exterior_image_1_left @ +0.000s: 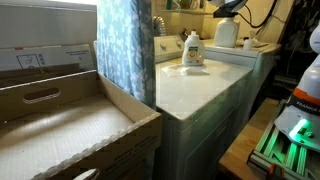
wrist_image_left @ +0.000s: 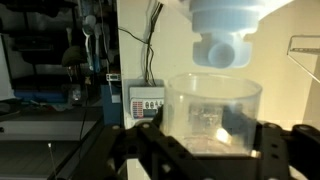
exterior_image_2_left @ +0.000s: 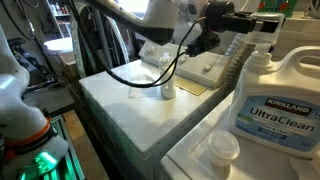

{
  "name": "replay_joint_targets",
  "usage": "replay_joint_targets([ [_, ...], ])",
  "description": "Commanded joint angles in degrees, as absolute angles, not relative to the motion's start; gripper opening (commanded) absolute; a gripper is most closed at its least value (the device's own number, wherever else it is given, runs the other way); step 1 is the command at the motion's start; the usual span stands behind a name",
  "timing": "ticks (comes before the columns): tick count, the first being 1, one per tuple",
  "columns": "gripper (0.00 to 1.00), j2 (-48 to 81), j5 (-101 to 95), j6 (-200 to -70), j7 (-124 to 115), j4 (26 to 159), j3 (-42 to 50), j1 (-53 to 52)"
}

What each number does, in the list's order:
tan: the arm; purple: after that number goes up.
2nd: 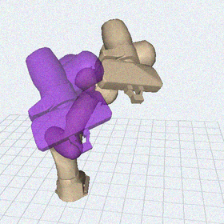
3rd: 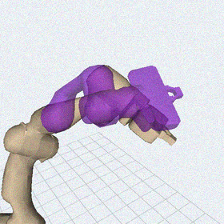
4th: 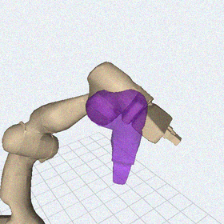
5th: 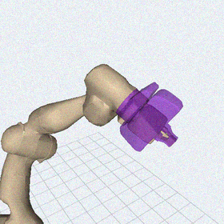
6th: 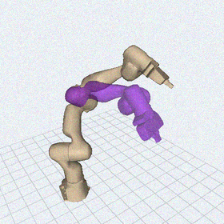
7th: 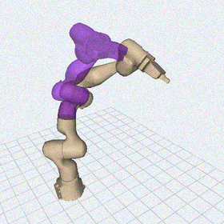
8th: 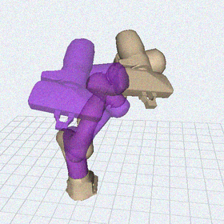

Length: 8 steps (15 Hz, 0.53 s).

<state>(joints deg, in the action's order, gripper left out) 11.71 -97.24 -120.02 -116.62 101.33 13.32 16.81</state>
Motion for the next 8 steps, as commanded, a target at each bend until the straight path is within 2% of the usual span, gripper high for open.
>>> replay_joint_targets([
  [1, 0.34, 15.51, -93.61, -120.25, -117.20, 97.84, 13.49, 17.70],
  [8, 0.34, 19.51, -90.21, -119.24, -115.62, 94.82, 13.64, 18.19],
])
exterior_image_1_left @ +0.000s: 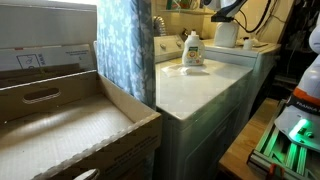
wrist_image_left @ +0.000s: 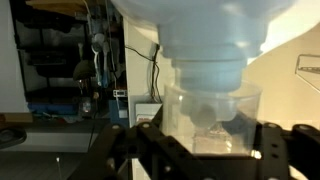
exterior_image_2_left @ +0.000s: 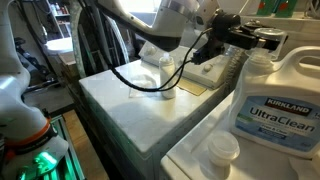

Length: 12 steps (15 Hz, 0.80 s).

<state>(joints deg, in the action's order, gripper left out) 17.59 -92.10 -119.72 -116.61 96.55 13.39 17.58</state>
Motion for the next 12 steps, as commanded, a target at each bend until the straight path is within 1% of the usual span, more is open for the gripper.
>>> replay_joint_targets([
  [1, 0.34, 19.87, -90.26, -119.03, -115.93, 94.87, 13.69, 18.20],
  [12, 0.34, 20.27, -88.00, -117.35, -114.45, 95.47, 13.16, 17.79],
])
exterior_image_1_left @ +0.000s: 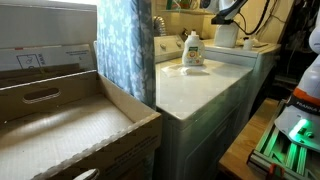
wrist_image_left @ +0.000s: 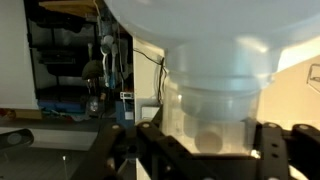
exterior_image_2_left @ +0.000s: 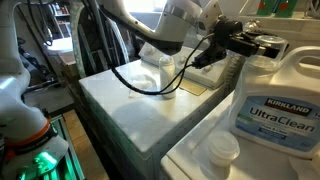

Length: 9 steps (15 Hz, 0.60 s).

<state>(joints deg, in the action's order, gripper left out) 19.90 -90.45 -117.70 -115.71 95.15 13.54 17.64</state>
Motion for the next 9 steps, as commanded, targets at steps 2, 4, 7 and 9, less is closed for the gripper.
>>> replay_joint_targets([
  [2, 0.34, 19.89, -87.60, -118.53, -113.94, 95.95, 12.97, 17.88],
  [4, 0.34, 19.88, -87.81, -118.09, -113.34, 96.27, 12.95, 17.65],
  [7, 0.34, 19.43, -88.00, -118.18, -112.43, 97.24, 12.88, 17.42],
  [9, 0.34, 19.13, -88.26, -118.39, -111.97, 97.94, 12.96, 17.44],
])
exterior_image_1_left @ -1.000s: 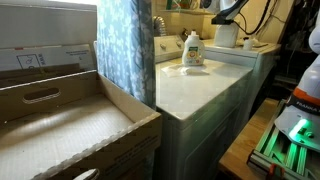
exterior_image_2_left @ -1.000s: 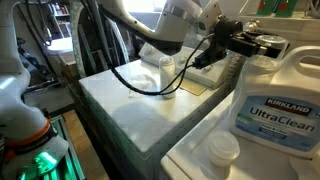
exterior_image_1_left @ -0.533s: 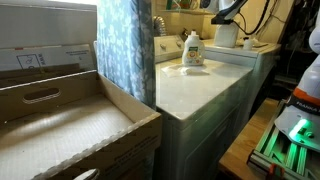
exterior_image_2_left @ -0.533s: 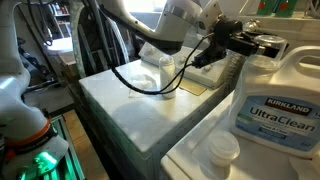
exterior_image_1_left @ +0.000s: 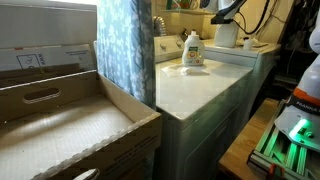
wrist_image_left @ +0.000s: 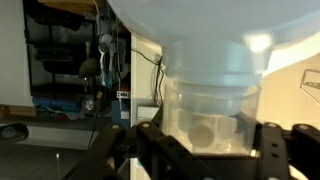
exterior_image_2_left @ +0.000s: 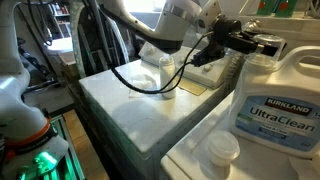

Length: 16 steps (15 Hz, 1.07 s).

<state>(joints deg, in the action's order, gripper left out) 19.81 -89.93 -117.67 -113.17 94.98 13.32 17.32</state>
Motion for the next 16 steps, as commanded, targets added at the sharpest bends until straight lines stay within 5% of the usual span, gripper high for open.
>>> replay_joint_targets([
  [1, 0.34, 18.97, -87.81, -118.52, -111.49, 98.16, 12.93, 17.56],
  [16, 0.34, 14.56, -104.36, -129.35, -122.74, 105.29, 15.00, 19.02],
])
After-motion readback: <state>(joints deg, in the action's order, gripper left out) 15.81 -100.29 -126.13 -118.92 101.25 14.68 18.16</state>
